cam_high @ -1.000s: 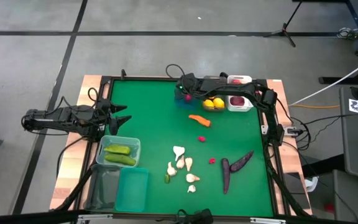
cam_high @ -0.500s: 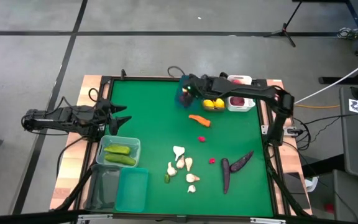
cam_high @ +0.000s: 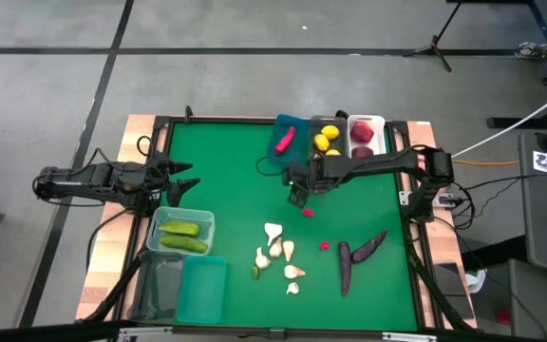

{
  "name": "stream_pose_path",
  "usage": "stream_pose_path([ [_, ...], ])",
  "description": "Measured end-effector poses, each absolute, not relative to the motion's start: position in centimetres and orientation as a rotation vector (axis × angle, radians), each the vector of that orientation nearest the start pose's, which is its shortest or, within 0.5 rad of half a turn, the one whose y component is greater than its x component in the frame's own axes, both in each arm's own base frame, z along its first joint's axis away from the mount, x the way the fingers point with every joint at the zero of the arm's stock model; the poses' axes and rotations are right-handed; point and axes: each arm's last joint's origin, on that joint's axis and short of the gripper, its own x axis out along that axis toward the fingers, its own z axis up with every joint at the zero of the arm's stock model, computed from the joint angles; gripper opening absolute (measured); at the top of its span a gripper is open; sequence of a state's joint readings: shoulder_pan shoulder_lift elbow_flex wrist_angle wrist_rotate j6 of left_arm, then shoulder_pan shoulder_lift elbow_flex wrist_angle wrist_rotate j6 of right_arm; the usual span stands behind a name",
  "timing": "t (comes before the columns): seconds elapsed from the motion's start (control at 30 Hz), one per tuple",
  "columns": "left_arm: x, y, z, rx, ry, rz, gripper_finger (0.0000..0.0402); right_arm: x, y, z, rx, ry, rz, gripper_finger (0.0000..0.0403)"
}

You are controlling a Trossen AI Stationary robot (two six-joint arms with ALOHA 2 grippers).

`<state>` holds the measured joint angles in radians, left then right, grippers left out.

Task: Sort produce into baskets
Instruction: Put the orange chili paper into the blue bin

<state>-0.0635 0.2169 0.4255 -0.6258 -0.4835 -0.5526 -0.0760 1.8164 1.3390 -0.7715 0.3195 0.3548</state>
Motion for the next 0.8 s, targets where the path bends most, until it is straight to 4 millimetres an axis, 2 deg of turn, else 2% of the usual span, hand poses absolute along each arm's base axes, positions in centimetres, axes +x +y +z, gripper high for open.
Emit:
stream_pose_path([
  [0.17, 7.6, 0.9, 23.2, -0.427, 0.277, 0.513, 0.0329, 34.7, -4.1, 18.6, 0.168, 1.206, -0.573, 0.0261],
  [0.53, 7.6, 0.9, 23.2, -0.444, 0.273, 0.515, 0.0329, 33.5, -6.6, 16.1, 0.284, 1.222, -0.474, 0.0261],
  [0.7, 7.6, 0.9, 23.2, -0.446, 0.273, 0.515, 0.0329, 32.7, -6.7, 14.4, 0.316, 1.215, -0.452, 0.0261],
  [0.8, 7.6, 0.9, 23.2, -0.446, 0.272, 0.516, 0.0329, 32.4, -6.6, 14.1, 0.318, 1.212, -0.448, 0.0257],
])
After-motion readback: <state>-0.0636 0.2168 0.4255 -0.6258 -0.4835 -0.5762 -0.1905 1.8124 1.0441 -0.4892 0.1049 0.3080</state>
